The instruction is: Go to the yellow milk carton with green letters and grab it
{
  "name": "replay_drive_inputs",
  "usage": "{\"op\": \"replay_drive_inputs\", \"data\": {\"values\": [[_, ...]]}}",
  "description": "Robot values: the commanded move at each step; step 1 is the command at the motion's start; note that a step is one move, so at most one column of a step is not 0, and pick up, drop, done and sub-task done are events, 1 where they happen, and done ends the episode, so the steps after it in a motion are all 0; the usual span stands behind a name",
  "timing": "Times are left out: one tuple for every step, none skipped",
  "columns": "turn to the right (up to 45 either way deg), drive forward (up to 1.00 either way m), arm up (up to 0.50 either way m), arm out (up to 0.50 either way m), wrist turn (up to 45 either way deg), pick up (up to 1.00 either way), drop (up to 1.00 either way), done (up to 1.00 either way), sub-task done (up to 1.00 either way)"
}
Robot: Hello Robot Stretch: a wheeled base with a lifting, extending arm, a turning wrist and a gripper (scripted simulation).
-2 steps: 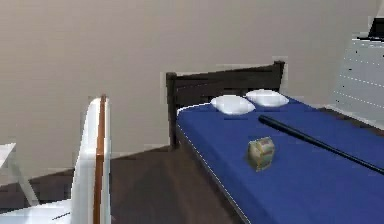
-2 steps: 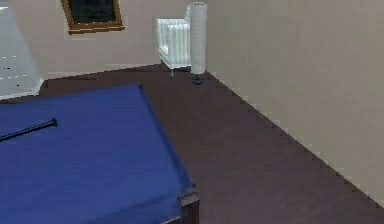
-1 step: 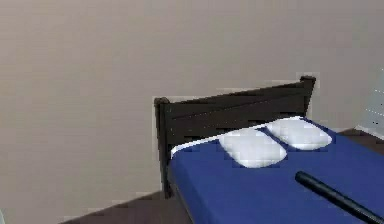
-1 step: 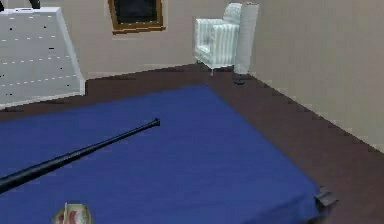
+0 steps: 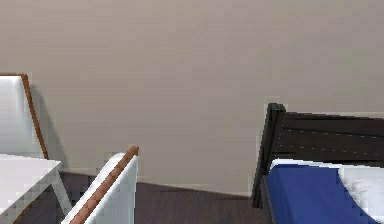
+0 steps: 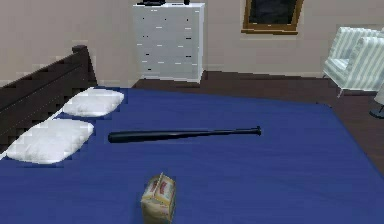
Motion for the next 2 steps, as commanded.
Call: {"op": "replay_drive_inputs", "data": {"values": [[0.0, 0.00, 0.50, 0.00, 0.0, 0.00, 0.00, 0.00, 0.00], [0.0, 0.00, 0.18, 0.00, 0.0, 0.00, 0.00, 0.00, 0.00]]}}
